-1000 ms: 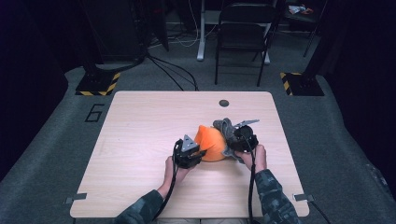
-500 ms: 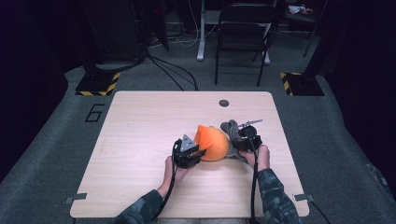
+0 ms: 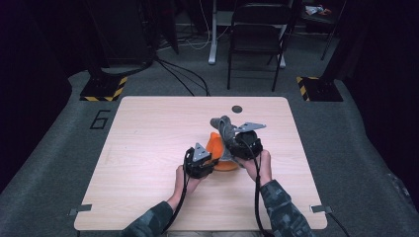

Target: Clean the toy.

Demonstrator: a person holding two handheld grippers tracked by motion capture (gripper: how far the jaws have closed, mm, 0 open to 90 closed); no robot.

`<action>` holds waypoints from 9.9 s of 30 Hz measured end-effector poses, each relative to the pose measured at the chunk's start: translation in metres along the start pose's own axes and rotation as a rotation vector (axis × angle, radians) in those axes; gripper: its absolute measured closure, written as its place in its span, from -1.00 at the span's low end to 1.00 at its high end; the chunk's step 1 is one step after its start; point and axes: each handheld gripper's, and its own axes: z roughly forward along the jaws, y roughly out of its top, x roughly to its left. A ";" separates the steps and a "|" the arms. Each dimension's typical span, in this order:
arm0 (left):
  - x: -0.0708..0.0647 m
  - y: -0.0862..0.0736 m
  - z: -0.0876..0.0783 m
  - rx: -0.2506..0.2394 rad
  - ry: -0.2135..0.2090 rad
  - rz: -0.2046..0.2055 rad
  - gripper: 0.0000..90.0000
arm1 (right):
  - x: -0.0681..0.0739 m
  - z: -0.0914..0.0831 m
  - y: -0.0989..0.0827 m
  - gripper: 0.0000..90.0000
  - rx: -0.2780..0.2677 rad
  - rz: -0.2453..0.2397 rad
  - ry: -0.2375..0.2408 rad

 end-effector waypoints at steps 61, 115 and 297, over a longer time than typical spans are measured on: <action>0.009 -0.002 0.000 0.001 -0.006 -0.040 0.47 | -0.063 0.008 -0.028 0.61 0.130 0.167 0.041; -0.001 -0.005 0.006 0.043 0.045 0.046 0.58 | 0.011 0.031 -0.015 0.59 0.109 -0.085 -0.020; 0.004 -0.008 0.000 0.000 0.089 0.017 0.68 | -0.044 0.031 -0.028 0.58 0.145 0.081 -0.028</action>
